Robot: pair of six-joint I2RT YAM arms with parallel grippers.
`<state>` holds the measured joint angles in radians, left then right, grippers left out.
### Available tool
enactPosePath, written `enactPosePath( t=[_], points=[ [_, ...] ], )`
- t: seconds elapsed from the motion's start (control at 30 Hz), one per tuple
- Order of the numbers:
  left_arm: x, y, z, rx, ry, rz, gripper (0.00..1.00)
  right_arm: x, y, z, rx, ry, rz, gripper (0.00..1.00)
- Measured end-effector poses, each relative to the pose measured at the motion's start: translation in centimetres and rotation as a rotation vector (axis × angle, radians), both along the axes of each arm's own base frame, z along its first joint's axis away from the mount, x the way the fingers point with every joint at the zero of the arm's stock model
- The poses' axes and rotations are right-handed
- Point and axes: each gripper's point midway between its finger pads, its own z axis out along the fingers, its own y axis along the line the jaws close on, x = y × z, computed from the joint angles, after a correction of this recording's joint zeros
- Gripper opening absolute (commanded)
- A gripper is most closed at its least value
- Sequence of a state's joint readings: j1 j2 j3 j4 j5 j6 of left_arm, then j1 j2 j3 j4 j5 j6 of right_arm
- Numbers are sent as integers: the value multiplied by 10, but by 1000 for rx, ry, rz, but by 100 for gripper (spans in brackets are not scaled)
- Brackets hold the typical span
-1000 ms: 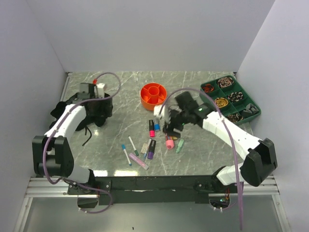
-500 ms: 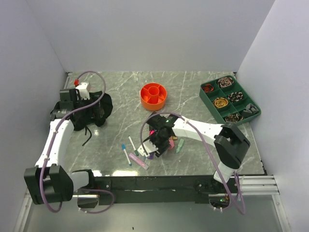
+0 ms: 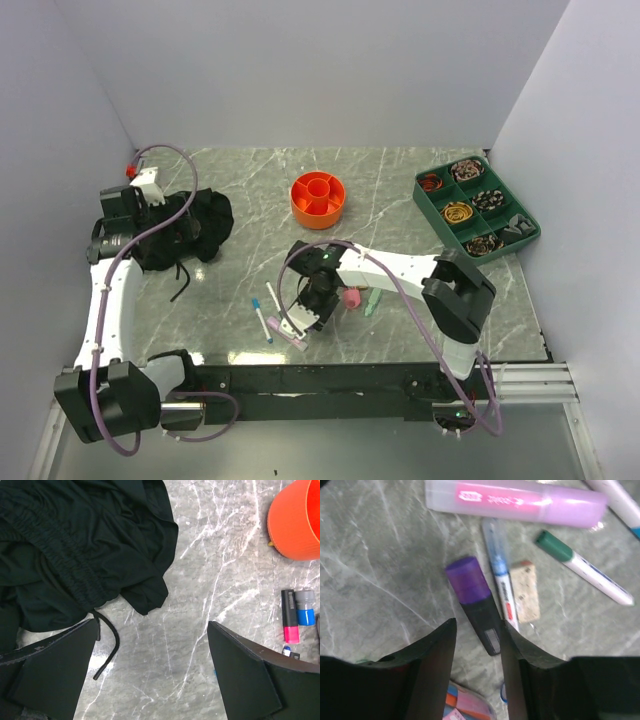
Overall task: Sort the stationery into containers
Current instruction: Pick up the pen from the center of the board.
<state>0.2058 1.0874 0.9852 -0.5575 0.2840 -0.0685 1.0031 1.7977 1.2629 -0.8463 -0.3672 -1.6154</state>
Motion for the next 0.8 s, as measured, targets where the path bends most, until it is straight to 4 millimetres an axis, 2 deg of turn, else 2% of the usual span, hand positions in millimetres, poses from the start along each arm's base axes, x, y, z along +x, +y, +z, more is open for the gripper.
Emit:
enactPosePath(
  t=[0.2, 0.5, 0.63, 0.73, 0.8],
  points=[
    [-2, 5, 5, -8, -17, 22, 99, -11, -3, -18, -64, 23, 30, 47],
    [-5, 7, 5, -37, -24, 39, 100, -9, -2, -22, -80, 3, 28, 48],
    [-6, 7, 4, -44, -26, 42, 99, -7, -5, -34, -122, 5, 14, 48],
    [-6, 7, 4, -56, -27, 45, 99, -3, -1, -33, -126, -2, 0, 41],
    [-6, 6, 4, -60, -27, 47, 100, -3, -1, -33, -131, 0, -4, 29]
  ],
)
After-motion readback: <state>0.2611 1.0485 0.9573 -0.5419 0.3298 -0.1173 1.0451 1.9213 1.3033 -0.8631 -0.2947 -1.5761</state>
